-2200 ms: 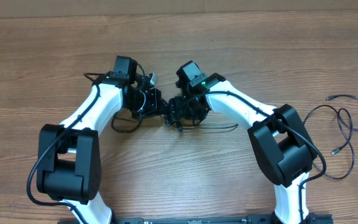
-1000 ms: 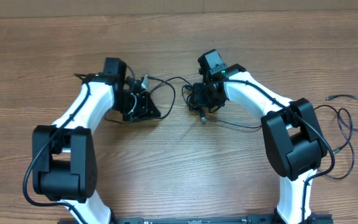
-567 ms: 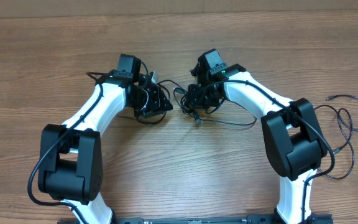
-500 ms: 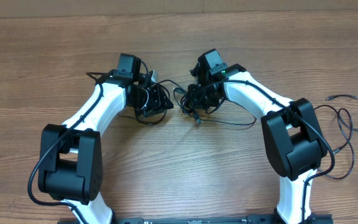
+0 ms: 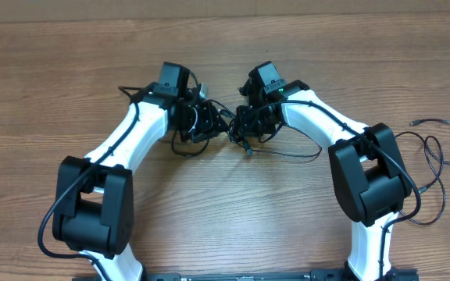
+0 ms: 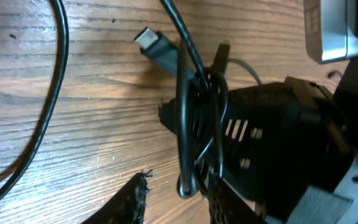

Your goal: Untangle cables

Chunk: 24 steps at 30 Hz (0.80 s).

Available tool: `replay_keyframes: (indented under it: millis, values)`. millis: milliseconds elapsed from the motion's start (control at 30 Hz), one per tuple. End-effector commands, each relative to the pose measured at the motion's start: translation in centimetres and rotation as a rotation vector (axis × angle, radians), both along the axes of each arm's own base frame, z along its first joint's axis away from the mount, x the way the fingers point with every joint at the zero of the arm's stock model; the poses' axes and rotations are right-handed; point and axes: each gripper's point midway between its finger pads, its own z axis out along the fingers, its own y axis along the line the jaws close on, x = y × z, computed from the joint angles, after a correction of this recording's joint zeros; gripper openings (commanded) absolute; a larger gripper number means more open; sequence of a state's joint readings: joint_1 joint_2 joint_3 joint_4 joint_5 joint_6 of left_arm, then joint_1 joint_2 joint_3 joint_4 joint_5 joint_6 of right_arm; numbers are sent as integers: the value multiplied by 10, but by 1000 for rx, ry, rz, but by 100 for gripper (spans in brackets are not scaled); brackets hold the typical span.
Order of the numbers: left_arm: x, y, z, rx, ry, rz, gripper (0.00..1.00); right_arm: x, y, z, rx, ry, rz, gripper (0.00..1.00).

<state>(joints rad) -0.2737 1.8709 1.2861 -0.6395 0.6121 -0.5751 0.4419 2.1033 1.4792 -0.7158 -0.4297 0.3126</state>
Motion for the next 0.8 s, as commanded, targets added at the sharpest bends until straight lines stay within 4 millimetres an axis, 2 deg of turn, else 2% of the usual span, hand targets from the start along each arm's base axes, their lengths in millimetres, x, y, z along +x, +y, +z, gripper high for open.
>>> replay_keyframes:
  millis: [0, 233, 400, 533, 767]
  values:
    - [6, -2, -4, 74, -5, 49, 25, -3, 5, -1, 15, 0, 20, 4]
    - [0, -15, -5, 89, -4, 39, 21, -3, 5, -1, 15, 0, 20, 4]
    - [0, -11, 8, 113, 17, 45, 13, -3, 5, -1, 15, 0, 20, 4]
    - [6, -10, 19, 147, -11, 40, 13, -3, 5, -1, 15, 0, 20, 4]
    - [9, -7, 15, 187, -26, 51, 19, -3, 5, -1, 15, 0, 20, 4]
